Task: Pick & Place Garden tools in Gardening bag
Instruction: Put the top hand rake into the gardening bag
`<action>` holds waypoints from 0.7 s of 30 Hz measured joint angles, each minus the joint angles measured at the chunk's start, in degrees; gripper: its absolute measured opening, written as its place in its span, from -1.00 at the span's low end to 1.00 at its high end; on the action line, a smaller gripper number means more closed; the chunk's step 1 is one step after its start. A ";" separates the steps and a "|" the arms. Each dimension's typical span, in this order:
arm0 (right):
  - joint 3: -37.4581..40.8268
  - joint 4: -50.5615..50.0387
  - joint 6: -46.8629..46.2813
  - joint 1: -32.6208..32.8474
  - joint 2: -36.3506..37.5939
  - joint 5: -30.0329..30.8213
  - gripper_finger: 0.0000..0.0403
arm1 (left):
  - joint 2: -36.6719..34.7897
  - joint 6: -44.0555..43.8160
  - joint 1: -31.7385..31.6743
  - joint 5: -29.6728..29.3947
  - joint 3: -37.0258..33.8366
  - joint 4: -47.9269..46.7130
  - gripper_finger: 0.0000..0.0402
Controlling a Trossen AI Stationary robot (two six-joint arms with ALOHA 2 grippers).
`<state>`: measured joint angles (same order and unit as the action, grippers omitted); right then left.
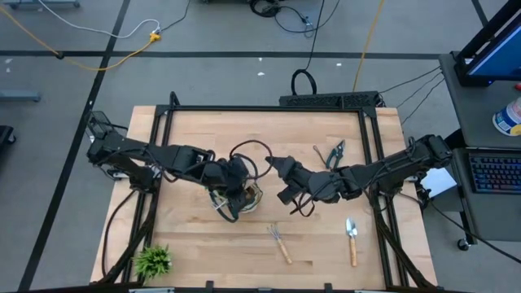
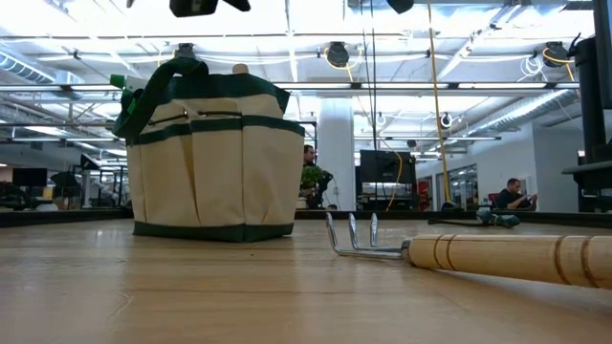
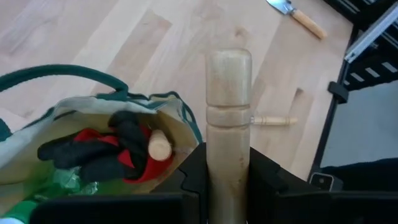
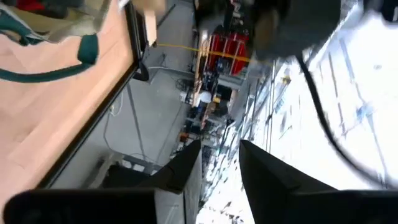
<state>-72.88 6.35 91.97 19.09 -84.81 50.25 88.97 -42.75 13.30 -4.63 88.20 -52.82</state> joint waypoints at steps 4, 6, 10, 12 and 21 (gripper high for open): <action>0.00 2.59 -3.14 -0.73 0.13 2.84 -0.50 | 0.00 -0.30 1.19 -1.82 0.02 -0.25 -0.70; 0.00 3.78 -5.52 -1.22 0.25 4.94 -0.50 | 0.00 -0.64 1.78 -3.48 0.02 -0.51 -0.70; 0.00 3.70 -14.10 -2.73 1.41 6.06 -0.50 | 0.00 -1.35 3.24 -7.70 0.02 -0.77 -0.70; 0.00 3.56 -19.28 -3.48 2.05 5.75 -0.50 | 0.00 -1.76 4.26 -10.39 0.02 -0.68 -0.70; 0.00 1.17 -49.14 -7.50 6.20 -4.93 -0.50 | 0.00 -4.48 8.92 -24.06 0.04 -0.47 -0.70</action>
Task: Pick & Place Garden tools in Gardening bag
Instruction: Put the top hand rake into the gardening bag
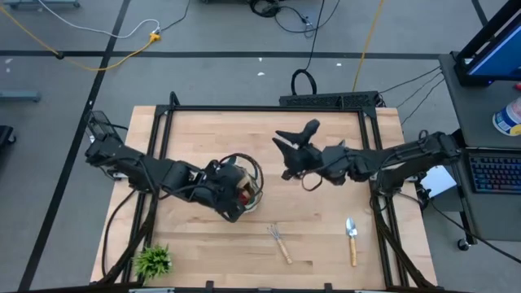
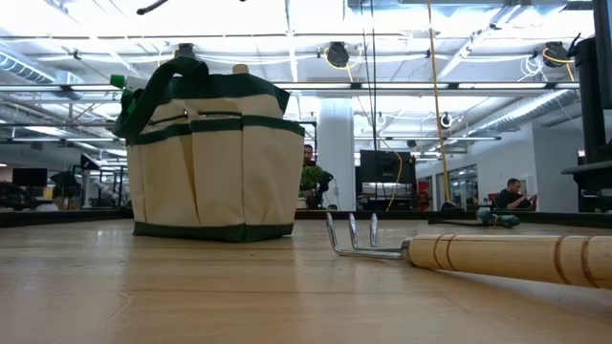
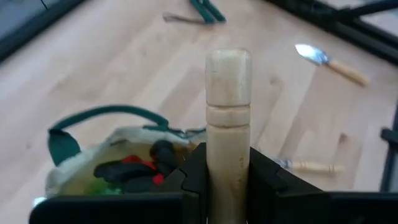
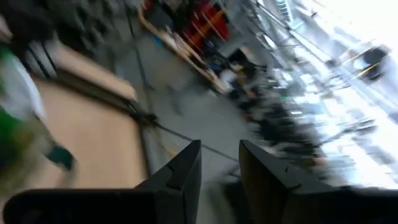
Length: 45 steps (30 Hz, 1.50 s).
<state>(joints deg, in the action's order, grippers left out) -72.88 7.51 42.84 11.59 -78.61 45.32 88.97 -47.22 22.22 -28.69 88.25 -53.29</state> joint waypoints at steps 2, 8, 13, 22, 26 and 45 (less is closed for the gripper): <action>0.00 -1.43 -7.50 -1.17 0.97 -5.22 -0.50 | -0.02 -0.13 0.90 -3.06 0.00 0.79 -0.70; 0.02 -3.34 -24.81 -5.21 1.46 -22.58 -0.50 | -0.02 0.15 3.63 -12.32 0.04 4.17 -0.70; 0.02 -3.49 -32.07 -7.46 1.53 -33.70 -0.50 | -0.02 -1.11 6.10 -24.97 0.04 3.90 -0.70; 0.02 -2.67 -38.63 -9.53 1.49 -44.87 -0.50 | -0.04 -1.88 8.76 -36.67 0.04 3.62 -0.70; 0.02 -0.43 -41.92 -10.26 1.49 -51.40 -0.50 | -0.04 -2.36 8.74 -38.25 0.04 4.65 -0.70; 0.07 9.00 -46.74 -10.50 0.94 -63.41 -0.04 | -0.07 29.50 2.60 -23.68 0.04 34.50 -0.70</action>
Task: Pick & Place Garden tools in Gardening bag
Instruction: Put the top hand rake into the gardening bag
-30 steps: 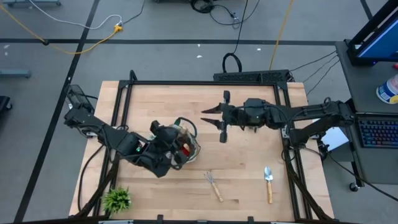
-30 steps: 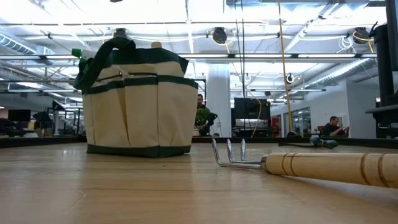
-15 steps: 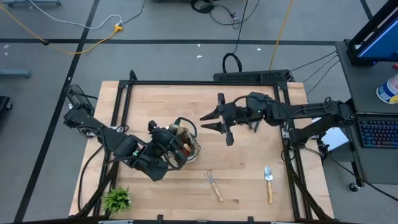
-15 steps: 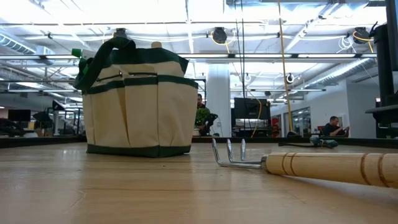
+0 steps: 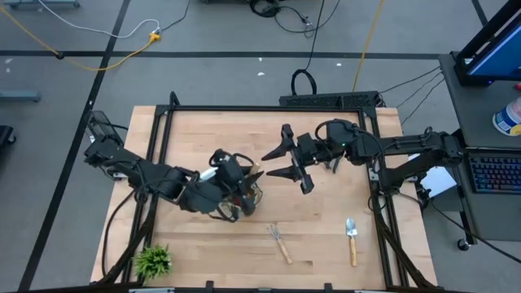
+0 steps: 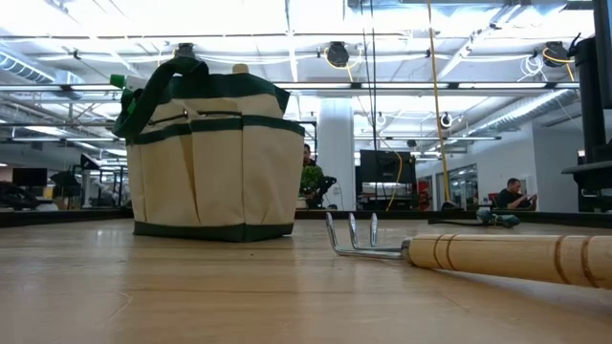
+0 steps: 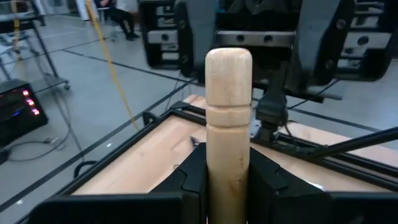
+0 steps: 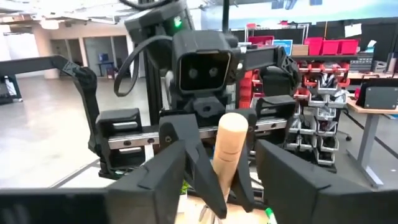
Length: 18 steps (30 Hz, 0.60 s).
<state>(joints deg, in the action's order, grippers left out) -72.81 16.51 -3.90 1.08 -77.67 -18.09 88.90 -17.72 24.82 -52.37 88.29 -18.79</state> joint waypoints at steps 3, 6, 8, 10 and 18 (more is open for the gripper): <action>0.00 -0.14 0.00 -0.09 -0.04 0.26 0.13 | 0.00 1.00 -1.04 2.47 0.00 1.18 -0.70; -0.01 0.02 -0.67 -0.12 -0.04 0.26 0.25 | 0.00 1.11 -1.95 5.10 0.00 1.52 -0.70; -0.01 0.00 -1.60 -0.25 -0.04 0.26 0.30 | 0.00 1.50 -2.64 7.20 0.00 2.62 -0.70; -0.01 0.02 -1.88 -0.35 -0.04 0.22 0.33 | 0.00 1.99 -3.52 9.13 0.00 3.30 -0.70; -0.01 1.06 -1.88 -0.37 -0.04 0.22 0.25 | 2.53 4.10 -6.31 14.81 0.06 9.03 -0.70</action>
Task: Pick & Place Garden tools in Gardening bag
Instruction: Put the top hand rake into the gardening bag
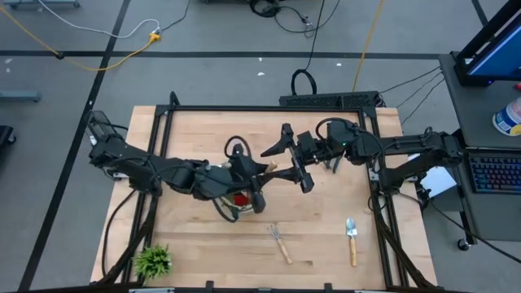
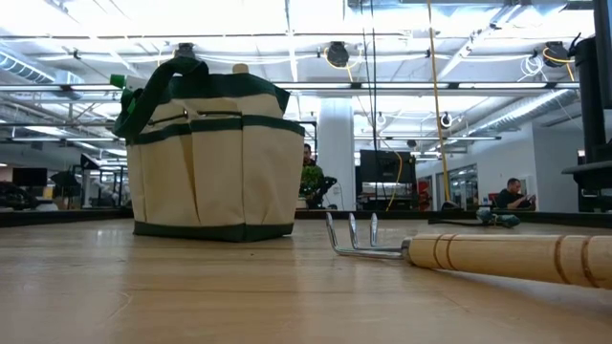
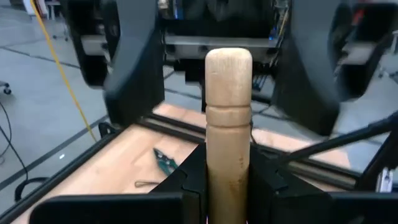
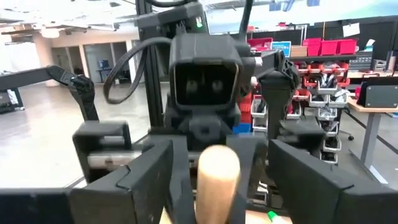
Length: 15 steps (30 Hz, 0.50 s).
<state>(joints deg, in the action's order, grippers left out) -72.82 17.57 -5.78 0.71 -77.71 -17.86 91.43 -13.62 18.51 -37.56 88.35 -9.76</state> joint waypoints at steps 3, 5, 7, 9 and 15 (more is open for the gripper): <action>0.00 -0.39 0.00 -0.02 0.00 0.11 0.15 | 0.34 0.01 -0.31 0.59 -0.15 -0.59 -0.70; 0.00 -0.70 -0.02 -0.33 0.00 0.09 0.08 | 0.24 0.03 -0.50 0.59 -0.15 -0.27 -0.70; 0.00 -1.15 -0.63 -0.72 0.00 0.07 0.00 | 0.12 0.50 -0.33 0.58 -0.15 0.30 -0.70; 0.00 -1.20 -1.78 -1.31 0.00 -0.09 -0.06 | -0.08 1.49 0.02 0.55 -0.15 0.70 -0.70; -0.04 -1.10 -3.26 -2.08 0.07 -0.66 -0.21 | -0.19 1.85 0.05 0.03 -0.15 1.26 -0.70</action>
<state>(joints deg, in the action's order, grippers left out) -72.86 16.47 -9.04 -1.37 -77.65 -18.52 91.24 -11.77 18.57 -37.53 88.20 -8.50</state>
